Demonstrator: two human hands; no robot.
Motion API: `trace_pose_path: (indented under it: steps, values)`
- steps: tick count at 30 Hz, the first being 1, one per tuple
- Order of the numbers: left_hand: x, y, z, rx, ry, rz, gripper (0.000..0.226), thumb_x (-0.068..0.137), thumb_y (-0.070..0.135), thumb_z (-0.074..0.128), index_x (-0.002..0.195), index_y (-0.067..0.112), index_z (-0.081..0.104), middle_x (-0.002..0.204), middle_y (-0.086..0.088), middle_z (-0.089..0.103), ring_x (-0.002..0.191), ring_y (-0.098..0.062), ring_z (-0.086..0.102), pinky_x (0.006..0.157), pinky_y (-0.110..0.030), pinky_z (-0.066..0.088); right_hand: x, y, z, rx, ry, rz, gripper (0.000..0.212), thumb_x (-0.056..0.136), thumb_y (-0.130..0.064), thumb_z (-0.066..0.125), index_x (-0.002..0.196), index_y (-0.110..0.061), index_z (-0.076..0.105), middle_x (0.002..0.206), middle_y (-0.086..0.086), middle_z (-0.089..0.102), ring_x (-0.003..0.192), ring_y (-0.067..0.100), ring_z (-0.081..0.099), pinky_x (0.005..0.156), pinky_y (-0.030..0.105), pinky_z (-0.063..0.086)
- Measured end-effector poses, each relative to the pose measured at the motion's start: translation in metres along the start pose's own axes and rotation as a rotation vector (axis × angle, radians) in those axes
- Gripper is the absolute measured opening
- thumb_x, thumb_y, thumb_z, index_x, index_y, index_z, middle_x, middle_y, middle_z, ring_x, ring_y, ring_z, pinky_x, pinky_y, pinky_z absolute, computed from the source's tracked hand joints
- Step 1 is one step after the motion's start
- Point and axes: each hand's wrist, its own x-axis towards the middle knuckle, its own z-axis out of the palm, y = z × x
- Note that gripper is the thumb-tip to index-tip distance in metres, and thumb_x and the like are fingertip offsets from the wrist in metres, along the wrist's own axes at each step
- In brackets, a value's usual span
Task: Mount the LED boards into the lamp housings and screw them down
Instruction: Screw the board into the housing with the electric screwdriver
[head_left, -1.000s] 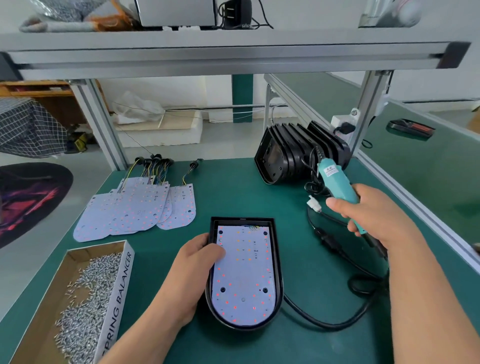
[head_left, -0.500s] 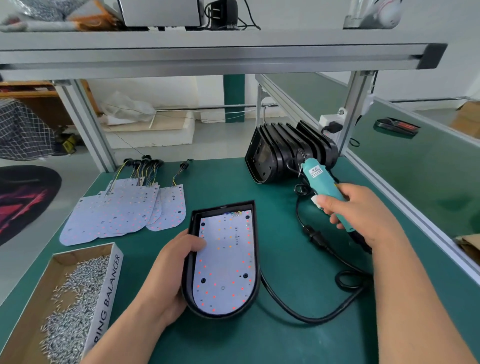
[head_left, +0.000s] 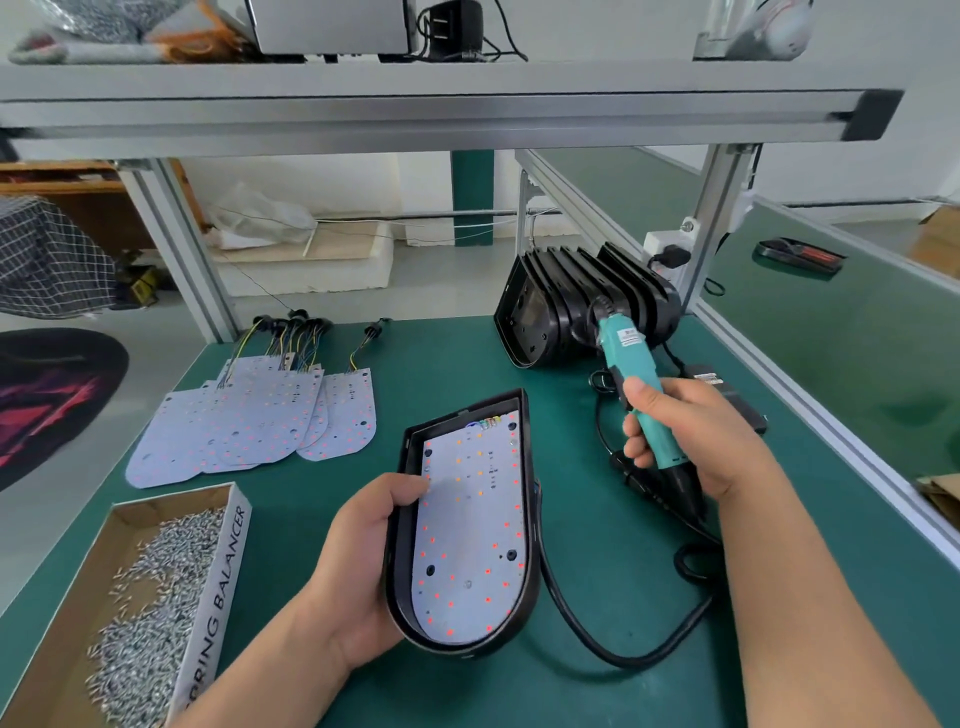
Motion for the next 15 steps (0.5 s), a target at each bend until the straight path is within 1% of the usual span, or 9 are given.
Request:
trace_pose_path:
  steps: [1, 2, 3, 5, 7, 9, 11, 13, 15]
  values:
    - [-0.0002, -0.0027, 0.0003, 0.004, -0.027, -0.033, 0.058, 0.080, 0.033, 0.069, 0.126, -0.001, 0.075, 0.133, -0.029, 0.069, 0.121, -0.055, 0.067, 0.103, -0.065, 0.056, 0.0012, 0.0016, 0.0020, -0.005, -0.007, 0.005, 0.039, 0.098, -0.042, 0.073, 0.108, -0.005, 0.067, 0.080, 0.011, 0.069, 0.066, 0.025, 0.068, 0.054, 0.032, 0.058]
    - [-0.0011, -0.0051, 0.0004, 0.010, -0.065, -0.071, 0.067, 0.081, 0.034, 0.070, 0.138, -0.003, 0.067, 0.144, -0.033, 0.061, 0.134, -0.058, 0.056, 0.116, -0.070, 0.042, 0.0023, 0.0027, 0.0031, -0.007, -0.006, 0.004, 0.038, 0.098, -0.043, 0.073, 0.107, -0.006, 0.067, 0.080, 0.011, 0.069, 0.066, 0.025, 0.067, 0.054, 0.032, 0.057]
    - [-0.0024, -0.0063, 0.0009, 0.013, -0.112, -0.106, 0.077, 0.080, 0.035, 0.072, 0.145, -0.004, 0.060, 0.152, -0.035, 0.053, 0.139, -0.058, 0.050, 0.122, -0.073, 0.030, 0.0033, 0.0032, 0.0037, -0.009, 0.002, 0.001, 0.038, 0.098, -0.043, 0.073, 0.106, -0.006, 0.067, 0.080, 0.011, 0.068, 0.065, 0.024, 0.067, 0.054, 0.032, 0.057]
    - [-0.0048, -0.0063, 0.0008, -0.004, -0.210, -0.149, 0.088, 0.076, 0.035, 0.077, 0.151, -0.005, 0.052, 0.158, -0.036, 0.044, 0.135, -0.052, 0.046, 0.124, -0.076, 0.019, 0.0046, 0.0038, 0.0038, -0.011, 0.017, -0.006, 0.036, 0.099, -0.043, 0.073, 0.103, -0.008, 0.068, 0.079, 0.010, 0.068, 0.063, 0.022, 0.066, 0.053, 0.031, 0.057]
    - [-0.0064, -0.0052, -0.0009, -0.024, -0.263, -0.166, 0.093, 0.074, 0.036, 0.078, 0.152, -0.007, 0.050, 0.165, -0.036, 0.031, 0.134, -0.047, 0.041, 0.125, -0.076, 0.014, 0.0052, 0.0050, 0.0036, -0.014, 0.021, -0.010, 0.034, 0.099, -0.042, 0.073, 0.102, -0.009, 0.068, 0.078, 0.009, 0.068, 0.063, 0.021, 0.065, 0.054, 0.030, 0.057]
    - [-0.0069, -0.0028, -0.0022, -0.048, -0.270, -0.168, 0.095, 0.074, 0.037, 0.078, 0.153, -0.007, 0.048, 0.168, -0.036, 0.024, 0.138, -0.045, 0.037, 0.127, -0.069, 0.017, 0.0054, 0.0053, 0.0044, -0.027, 0.014, -0.012, 0.034, 0.099, -0.042, 0.072, 0.102, -0.009, 0.069, 0.078, 0.009, 0.068, 0.064, 0.021, 0.066, 0.055, 0.030, 0.057]
    - [-0.0085, -0.0009, 0.0002, -0.084, -0.292, -0.180, 0.090, 0.081, 0.039, 0.074, 0.155, -0.004, 0.047, 0.170, -0.035, 0.020, 0.142, -0.045, 0.034, 0.119, -0.064, 0.024, 0.0052, 0.0047, 0.0051, -0.033, 0.012, -0.014, 0.035, 0.100, -0.043, 0.072, 0.104, -0.008, 0.069, 0.078, 0.009, 0.068, 0.066, 0.022, 0.066, 0.056, 0.030, 0.058]
    - [-0.0082, -0.0038, 0.0047, -0.132, -0.364, -0.157, 0.074, 0.095, 0.042, 0.056, 0.155, -0.001, 0.050, 0.171, -0.032, 0.020, 0.150, -0.044, 0.027, 0.123, -0.066, 0.022, 0.0050, 0.0037, 0.0041, -0.020, 0.016, -0.013, 0.038, 0.100, -0.043, 0.071, 0.108, -0.006, 0.068, 0.079, 0.009, 0.068, 0.067, 0.023, 0.066, 0.057, 0.031, 0.059]
    - [-0.0040, -0.0074, 0.0047, -0.227, -0.422, -0.124, 0.067, 0.105, 0.044, 0.030, 0.155, 0.005, 0.052, 0.173, -0.028, 0.023, 0.159, -0.040, 0.017, 0.128, -0.068, 0.014, 0.0050, 0.0027, 0.0040, -0.015, 0.011, -0.012, 0.039, 0.101, -0.044, 0.070, 0.109, -0.006, 0.067, 0.079, 0.008, 0.068, 0.068, 0.023, 0.066, 0.057, 0.031, 0.059]
